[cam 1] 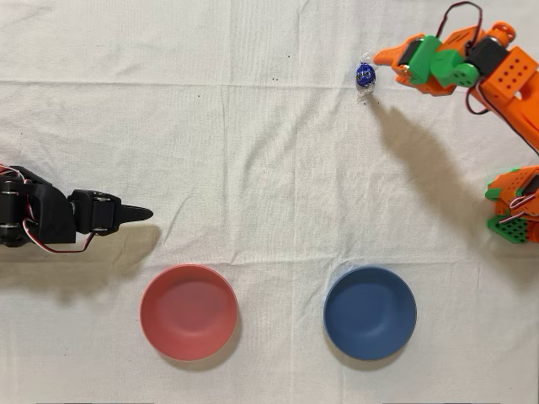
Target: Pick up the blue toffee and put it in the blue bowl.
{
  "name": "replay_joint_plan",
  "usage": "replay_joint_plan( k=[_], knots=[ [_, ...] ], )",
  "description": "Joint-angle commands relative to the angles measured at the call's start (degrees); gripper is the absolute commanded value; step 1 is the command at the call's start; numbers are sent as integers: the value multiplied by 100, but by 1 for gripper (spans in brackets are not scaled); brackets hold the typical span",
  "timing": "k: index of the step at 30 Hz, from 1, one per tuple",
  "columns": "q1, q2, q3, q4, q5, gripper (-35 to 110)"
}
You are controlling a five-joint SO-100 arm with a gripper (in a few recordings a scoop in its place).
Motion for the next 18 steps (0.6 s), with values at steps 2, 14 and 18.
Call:
replay_joint_plan(
  k=[2, 14, 18],
  knots=[
    [97, -149, -492, -141, -97, 32],
    [123, -1213, -1380, -211, -246, 32],
    [88, -1415, -1529, -211, -281, 33]
  ],
)
